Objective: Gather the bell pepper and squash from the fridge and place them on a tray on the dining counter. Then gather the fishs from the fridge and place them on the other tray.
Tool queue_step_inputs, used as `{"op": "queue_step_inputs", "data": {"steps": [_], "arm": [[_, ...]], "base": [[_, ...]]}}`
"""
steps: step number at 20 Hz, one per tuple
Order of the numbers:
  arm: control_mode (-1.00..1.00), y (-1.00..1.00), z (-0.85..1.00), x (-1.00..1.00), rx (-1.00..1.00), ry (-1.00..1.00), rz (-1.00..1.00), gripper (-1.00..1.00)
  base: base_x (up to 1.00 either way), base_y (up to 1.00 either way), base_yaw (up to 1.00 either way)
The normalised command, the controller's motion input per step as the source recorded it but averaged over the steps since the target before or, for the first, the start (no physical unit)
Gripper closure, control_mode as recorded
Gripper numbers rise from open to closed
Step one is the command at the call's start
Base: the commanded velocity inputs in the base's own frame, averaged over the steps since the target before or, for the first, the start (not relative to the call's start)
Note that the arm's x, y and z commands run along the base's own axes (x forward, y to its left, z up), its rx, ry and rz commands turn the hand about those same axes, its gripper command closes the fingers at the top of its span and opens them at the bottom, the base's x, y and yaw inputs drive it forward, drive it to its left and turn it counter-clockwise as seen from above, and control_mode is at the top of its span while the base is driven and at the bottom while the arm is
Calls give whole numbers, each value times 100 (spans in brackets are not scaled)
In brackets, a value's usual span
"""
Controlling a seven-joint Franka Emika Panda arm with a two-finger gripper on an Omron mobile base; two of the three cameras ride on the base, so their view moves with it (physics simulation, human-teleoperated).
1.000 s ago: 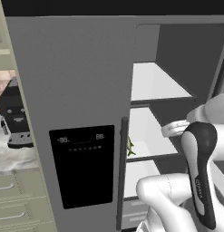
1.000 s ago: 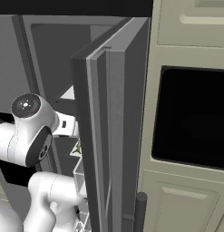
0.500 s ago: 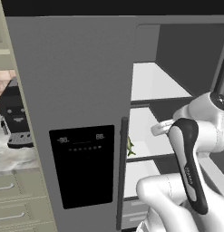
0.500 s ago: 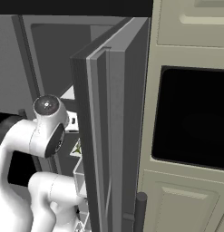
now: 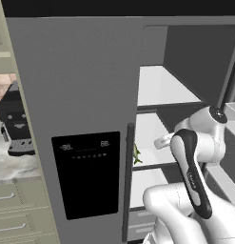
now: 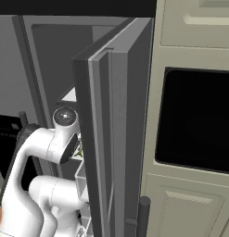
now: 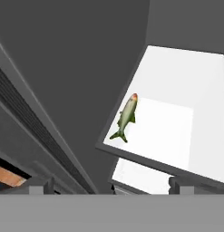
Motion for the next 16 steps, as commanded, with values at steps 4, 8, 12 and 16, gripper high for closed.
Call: {"op": "queue_step_inputs", "data": {"steps": [4,8,12,16], "arm": [[-100,-1,-48,41,0,0,0,-100],[-100,0,-43,42,0,-3,2,-100],[-100,0,-36,47,0,-8,11,-100],[-100,0,-39,48,0,-6,12,-100]], "base": [[0,0,0],[0,0,0],[0,0,0],[0,0,0]]}}
